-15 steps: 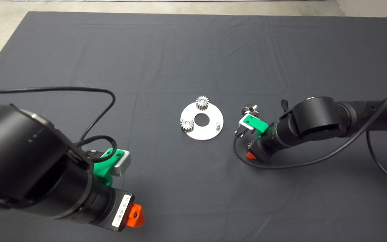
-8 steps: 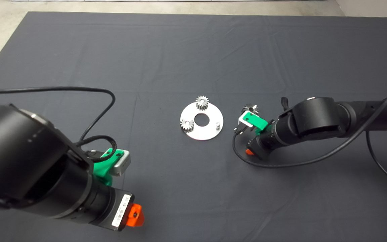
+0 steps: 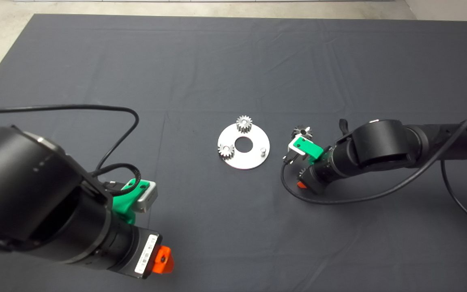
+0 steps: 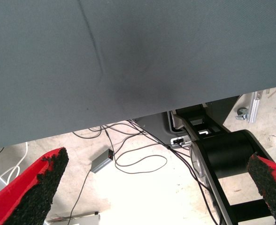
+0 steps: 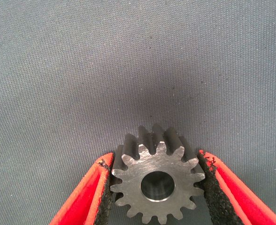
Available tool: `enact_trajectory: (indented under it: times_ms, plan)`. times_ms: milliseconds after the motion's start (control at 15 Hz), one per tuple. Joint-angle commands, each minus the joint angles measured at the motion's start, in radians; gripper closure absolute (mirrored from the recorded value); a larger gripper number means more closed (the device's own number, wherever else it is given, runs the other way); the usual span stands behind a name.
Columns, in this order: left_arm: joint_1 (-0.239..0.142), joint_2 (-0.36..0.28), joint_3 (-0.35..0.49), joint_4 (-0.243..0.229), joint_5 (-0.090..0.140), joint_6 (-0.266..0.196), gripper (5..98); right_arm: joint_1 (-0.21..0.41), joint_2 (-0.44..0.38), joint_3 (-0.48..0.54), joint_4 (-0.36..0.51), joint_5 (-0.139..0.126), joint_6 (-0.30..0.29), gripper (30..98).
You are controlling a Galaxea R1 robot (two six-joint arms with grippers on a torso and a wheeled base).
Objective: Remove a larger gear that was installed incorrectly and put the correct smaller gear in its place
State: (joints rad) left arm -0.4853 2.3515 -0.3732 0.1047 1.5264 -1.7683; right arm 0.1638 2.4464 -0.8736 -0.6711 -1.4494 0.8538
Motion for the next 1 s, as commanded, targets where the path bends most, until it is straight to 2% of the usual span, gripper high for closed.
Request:
enact_trajectory:
  times_ms: [0, 200, 333, 733, 933]
  plan:
    - [-0.007, -0.004, 0.016, -0.003, 0.020, 0.001, 5.4, 0.014, 0.003, 0.006, -0.028, -0.011, -0.001, 82.0]
    - [-0.007, -0.004, 0.016, -0.003, 0.020, 0.001, 5.4, 0.014, 0.003, 0.006, -0.024, -0.013, 0.002, 83.4]
    - [-0.007, -0.004, 0.016, -0.003, 0.020, 0.001, 5.4, 0.019, 0.003, 0.006, -0.021, -0.026, 0.007, 84.5]
    - [-0.007, -0.004, 0.016, -0.003, 0.018, 0.001, 5.4, 0.023, 0.004, 0.004, -0.019, -0.026, 0.011, 85.8]
    - [-0.007, -0.004, 0.016, -0.003, 0.020, 0.000, 5.4, 0.036, 0.036, 0.001, -0.016, -0.035, 0.013, 86.5]
